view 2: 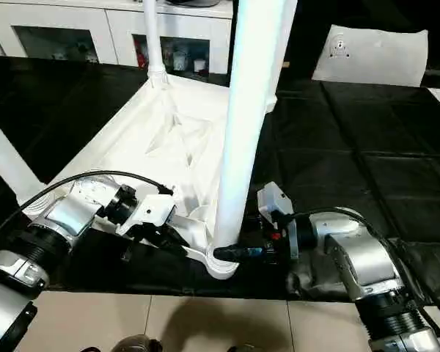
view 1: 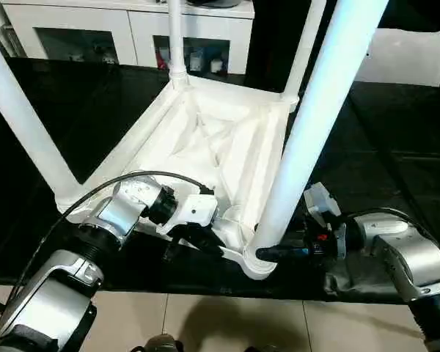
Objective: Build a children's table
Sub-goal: Rotate leg to tighten
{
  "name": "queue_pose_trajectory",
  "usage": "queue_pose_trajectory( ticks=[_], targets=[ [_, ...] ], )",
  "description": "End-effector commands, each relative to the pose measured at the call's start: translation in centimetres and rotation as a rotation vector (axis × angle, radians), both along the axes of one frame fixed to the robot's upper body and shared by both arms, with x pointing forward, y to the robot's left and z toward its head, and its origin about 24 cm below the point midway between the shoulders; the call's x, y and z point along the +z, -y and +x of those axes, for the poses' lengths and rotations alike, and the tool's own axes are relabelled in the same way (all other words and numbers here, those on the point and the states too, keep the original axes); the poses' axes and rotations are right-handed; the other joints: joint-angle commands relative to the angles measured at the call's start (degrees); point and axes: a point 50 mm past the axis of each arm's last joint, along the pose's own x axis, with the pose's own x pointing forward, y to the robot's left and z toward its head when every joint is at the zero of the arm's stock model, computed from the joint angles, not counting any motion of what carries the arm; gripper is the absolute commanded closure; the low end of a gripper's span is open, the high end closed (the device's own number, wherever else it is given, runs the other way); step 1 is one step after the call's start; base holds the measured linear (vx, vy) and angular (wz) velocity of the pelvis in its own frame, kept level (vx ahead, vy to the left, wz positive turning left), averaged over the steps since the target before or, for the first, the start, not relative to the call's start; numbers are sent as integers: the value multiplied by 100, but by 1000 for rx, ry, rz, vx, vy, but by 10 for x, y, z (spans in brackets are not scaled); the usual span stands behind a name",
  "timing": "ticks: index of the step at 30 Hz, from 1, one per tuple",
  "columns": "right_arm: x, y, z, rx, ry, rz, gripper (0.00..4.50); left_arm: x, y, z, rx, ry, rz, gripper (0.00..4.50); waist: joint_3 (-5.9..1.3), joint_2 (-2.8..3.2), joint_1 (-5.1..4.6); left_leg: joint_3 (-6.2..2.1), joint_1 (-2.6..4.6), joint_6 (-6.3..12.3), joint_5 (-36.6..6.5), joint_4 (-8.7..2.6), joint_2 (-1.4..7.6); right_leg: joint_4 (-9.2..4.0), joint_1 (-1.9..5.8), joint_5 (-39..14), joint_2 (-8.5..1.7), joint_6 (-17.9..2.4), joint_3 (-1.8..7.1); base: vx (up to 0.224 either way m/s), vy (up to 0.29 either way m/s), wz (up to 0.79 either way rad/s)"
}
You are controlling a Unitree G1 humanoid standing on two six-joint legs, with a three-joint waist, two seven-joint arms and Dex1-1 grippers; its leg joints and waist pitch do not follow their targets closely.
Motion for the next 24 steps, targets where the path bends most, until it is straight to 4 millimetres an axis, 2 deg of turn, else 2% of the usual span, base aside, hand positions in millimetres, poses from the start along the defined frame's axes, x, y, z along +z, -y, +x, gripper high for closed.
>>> queue_pose_trajectory(
  ticks=[1,2,3,4,5,6,7,8,9,10,11,12,13,14,16,18,19,20,21,24],
  targets=[
    [-3,-13,2,-122,-2,41,246,6,10,11,136,46,-15,450,-404,-67,-38,-99,67,433,-406,-350,395,-395,307,-761,-584,-1152,336,0,0,0],
    [-3,-13,2,-122,-2,41,246,6,10,11,136,46,-15,450,-404,-67,-38,-99,67,433,-406,-350,395,-395,307,-761,-584,-1152,336,0,0,0],
    [-13,-26,9,-331,-10,16,246,9,21,19,294,28,-92,450,-360,-54,-104,-101,69,235,-678,-385,365,-470,304,-1407,-573,-982,335,0,0,0],
    [-14,-28,10,-349,-13,15,246,10,22,19,305,29,-98,450,-347,-50,-108,-109,98,150,-759,-393,365,-500,271,-1635,-575,-932,333,0,0,0],
    [-15,-32,12,-398,-21,13,246,10,26,20,336,34,-113,450,-340,-45,-178,-144,83,31,-968,-413,338,-548,294,-2167,-595,-814,310,-57,0,-6],
    [-15,-33,13,-407,-23,14,248,10,27,20,342,35,-116,450,-335,-55,-211,-153,54,-10,-1019,-430,330,-571,316,-2380,-582,-729,292,-59,12,-9],
    [-16,-37,15,-448,-35,21,249,10,30,21,369,36,-128,450,-333,-53,-252,-159,75,-25,-1152,-429,331,-623,293,-2633,-585,-611,297,-59,12,-9],
    [-17,-45,17,-499,-44,26,250,10,35,23,418,44,-145,450,-308,-5,-324,-164,91,-28,-1289,-429,328,-643,249,-2711,-576,-609,305,0,0,0],
    [-18,-53,20,-564,-52,20,250,9,42,25,467,44,-164,450,-305,-10,-391,-163,82,-36,-1407,-435,323,-664,231,-2733,-559,-616,308,0,0,0],
    [-18,-53,20,-564,-52,20,250,9,42,25,467,44,-164,450,-307,-22,-411,-172,89,-39,-1443,-434,314,-675,226,-2789,-565,-605,301,0,0,0],
    [-20,-68,27,-688,-73,14,250,10,54,28,568,53,-195,450,-309,-21,-433,-172,81,0,-1426,-424,293,-687,240,-2837,-562,-565,301,0,0,0],
    [-19,-75,31,-733,-78,18,250,11,59,30,607,55,-208,450,-302,-10,-457,-163,78,-32,-1399,-425,307,-666,209,-2785,-551,-593,317,0,0,0],
    [-18,-78,33,-759,-77,21,250,12,61,30,627,55,-214,450,-313,-19,-472,-183,93,-31,-1440,-420,281,-701,220,-2914,-559,-552,290,0,0,0],
    [-15,-85,35,-774,-72,36,250,13,66,31,656,57,-224,450,-313,34,-463,-183,89,-16,-1402,-423,290,-695,221,-2820,-564,-559,306,0,0,0],
    [-10,-95,36,-780,-70,71,250,15,72,32,677,70,-230,450,-330,19,-476,-171,88,24,-1348,-433,316,-663,214,-2379,-539,-648,332,0,0,0],
    [-6,-100,37,-786,-66,101,181,14,75,32,681,88,-221,450,-363,27,-463,-150,73,107,-1135,-418,318,-598,241,-1743,-531,-811,354,0,0,0],
    [-6,-100,37,-786,-66,101,179,14,75,32,681,88,-221,450,-360,25,-463,-139,69,137,-1097,-412,312,-593,240,-1627,-529,-851,363,0,0,0],
    [-5,-97,37,-794,-42,104,176,13,71,31,667,98,-202,450,-374,29,-457,-145,42,183,-952,-413,307,-559,282,-1388,-530,-906,354,0,0,0],
    [-4,-95,36,-799,-30,101,168,12,69,31,663,102,-194,450,-379,27,-454,-135,44,233,-849,-407,310,-544,285,-1180,-532,-946,361,0,0,0],
    [-5,-83,34,-804,11,98,131,12,61,31,645,110,-188,450,-381,33,-440,-124,40,278,-756,-402,309,-535,299,-1027,-536,-1005,359,0,0,0]
  ],
)
